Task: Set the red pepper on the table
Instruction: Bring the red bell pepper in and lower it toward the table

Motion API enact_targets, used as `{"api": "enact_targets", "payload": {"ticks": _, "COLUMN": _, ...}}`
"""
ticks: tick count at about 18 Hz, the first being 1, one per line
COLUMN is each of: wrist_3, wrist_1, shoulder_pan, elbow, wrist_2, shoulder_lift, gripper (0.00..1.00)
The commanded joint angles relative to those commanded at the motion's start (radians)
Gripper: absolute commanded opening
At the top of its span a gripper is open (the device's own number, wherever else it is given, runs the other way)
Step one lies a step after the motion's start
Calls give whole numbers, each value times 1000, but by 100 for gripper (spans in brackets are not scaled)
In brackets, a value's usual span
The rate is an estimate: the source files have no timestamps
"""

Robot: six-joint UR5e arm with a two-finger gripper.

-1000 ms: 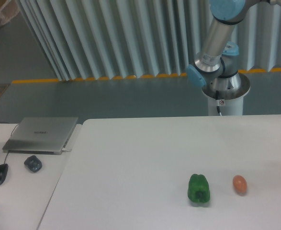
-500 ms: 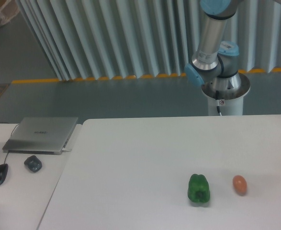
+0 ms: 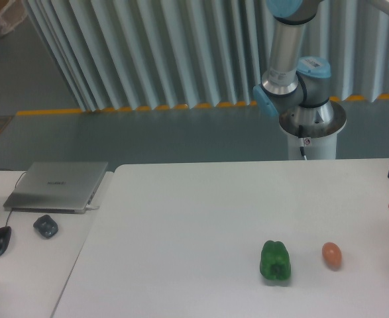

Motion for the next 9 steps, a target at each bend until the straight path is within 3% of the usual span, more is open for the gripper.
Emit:
{"api": "enact_targets", "payload": {"ticks": 4, "wrist_3": -121, "wrist_1": 132, "shoulder_pan": -83, "elbow": -29, "wrist_2": 66, "shoulder_lift": -5, "gripper": 40}}
{"api": "enact_targets", "payload": {"ticks": 7, "wrist_3": -117, "wrist_1": 167, "shoulder_pan": -156, "elbow": -31, "wrist_2": 314, "shoulder_lift": -29, "gripper": 40}}
{"api": "enact_targets", "payload": {"ticks": 9, "wrist_3": -128, "wrist_1": 178, "shoulder_pan": -169, "elbow": -38, "wrist_2": 327, "shoulder_lift": -38, "gripper": 40}}
